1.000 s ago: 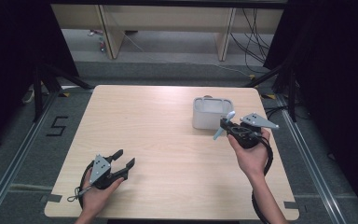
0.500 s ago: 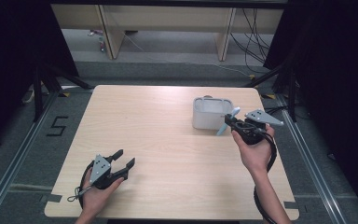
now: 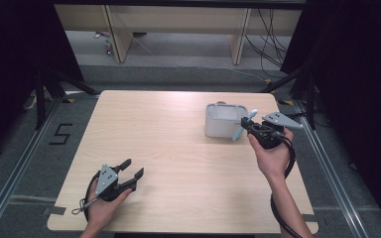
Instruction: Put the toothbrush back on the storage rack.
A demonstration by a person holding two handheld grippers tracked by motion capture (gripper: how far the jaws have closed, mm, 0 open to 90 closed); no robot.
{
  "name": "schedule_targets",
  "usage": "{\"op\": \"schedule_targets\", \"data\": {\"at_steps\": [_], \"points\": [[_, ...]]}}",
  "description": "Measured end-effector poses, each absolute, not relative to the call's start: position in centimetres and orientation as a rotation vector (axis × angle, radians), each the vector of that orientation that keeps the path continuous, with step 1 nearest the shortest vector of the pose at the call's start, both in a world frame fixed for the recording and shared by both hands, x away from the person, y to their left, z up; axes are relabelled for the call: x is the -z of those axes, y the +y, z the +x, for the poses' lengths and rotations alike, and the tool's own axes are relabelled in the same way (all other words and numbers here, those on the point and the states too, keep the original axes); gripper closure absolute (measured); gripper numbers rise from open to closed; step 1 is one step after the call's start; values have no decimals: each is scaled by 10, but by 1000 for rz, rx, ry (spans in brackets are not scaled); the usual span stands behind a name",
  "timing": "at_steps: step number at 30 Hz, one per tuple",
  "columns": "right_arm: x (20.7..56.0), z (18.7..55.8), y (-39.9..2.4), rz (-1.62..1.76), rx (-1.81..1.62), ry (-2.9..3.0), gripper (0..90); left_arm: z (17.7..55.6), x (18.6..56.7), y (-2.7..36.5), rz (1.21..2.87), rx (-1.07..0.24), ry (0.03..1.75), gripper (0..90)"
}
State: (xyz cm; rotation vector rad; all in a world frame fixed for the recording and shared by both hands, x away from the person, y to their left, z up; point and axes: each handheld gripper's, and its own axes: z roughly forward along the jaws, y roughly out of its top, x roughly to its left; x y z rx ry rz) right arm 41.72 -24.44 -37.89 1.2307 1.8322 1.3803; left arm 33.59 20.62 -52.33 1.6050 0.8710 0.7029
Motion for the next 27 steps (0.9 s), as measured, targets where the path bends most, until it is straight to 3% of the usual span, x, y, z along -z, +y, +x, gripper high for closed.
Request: {"op": "schedule_targets", "data": {"at_steps": [27], "points": [[366, 433, -257, 1233, -1324, 1775, 853, 335, 523, 205, 1615, -712, 861, 408]]}}
